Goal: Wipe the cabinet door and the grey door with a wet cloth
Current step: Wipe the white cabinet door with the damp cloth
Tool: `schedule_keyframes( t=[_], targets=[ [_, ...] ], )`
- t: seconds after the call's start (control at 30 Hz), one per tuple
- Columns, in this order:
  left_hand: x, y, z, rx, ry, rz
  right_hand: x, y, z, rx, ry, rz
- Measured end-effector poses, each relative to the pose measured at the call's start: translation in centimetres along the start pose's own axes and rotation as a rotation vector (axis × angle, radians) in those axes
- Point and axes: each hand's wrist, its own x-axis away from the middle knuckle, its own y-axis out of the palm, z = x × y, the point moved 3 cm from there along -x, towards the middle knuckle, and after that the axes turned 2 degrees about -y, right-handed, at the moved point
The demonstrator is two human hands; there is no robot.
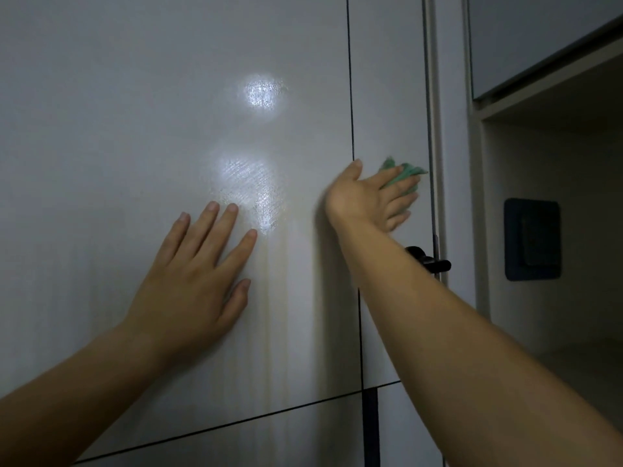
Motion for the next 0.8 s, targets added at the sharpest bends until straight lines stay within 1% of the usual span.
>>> schedule_keyframes(
  t=[0.07,0.1,0.2,0.23,0.3,0.37,0.43,0.5,0.63,0.67,0.73,0.8],
  targets=[
    [-0.1,0.2,0.1,0.005,-0.012,0.007,0.7,0.5,0.9,0.027,-0.045,-0.024],
    [0.0,0.4,0.2,0.006,-0.016,0.014,0.2,0.3,0.9,0.023,-0.026,-0.026],
    [0.1,0.6,0.5,0.013,-0.030,0.028,-1.5,-1.1,0.3,-0.035,0.136,-0.021],
    [0.0,0.7,0.5,0.016,-0.031,0.028,-1.6,-1.3,0.2,-0.050,0.164,-0.017],
    [0.0,0.7,0.5,0.020,-0.027,0.025,-0.4,-0.8,0.1,-0.045,0.151,-0.011],
    [0.0,0.7,0.3,0.016,-0.014,0.021,2.5,0.7,0.1,-0.025,0.049,-0.037],
    [0.2,0.7,0.1,0.013,-0.001,0.023,5.6,2.4,0.4,-0.008,-0.114,-0.054],
    [0.2,0.6,-0.1,0.011,0.010,0.019,6.2,3.1,0.6,0.037,-0.234,0.002],
    [0.3,0.6,-0.6,0.009,0.030,0.004,3.2,2.1,0.3,0.036,-0.261,0.087],
    [0.3,0.6,-0.7,0.010,0.033,0.003,3.5,2.3,0.4,0.032,-0.293,0.103],
    [0.3,0.6,-0.7,0.012,0.039,0.002,6.4,3.2,1.6,0.056,-0.443,0.122],
    [0.3,0.6,-0.7,0.011,0.036,0.004,10.1,4.2,4.1,0.112,-0.634,0.084]
  ],
)
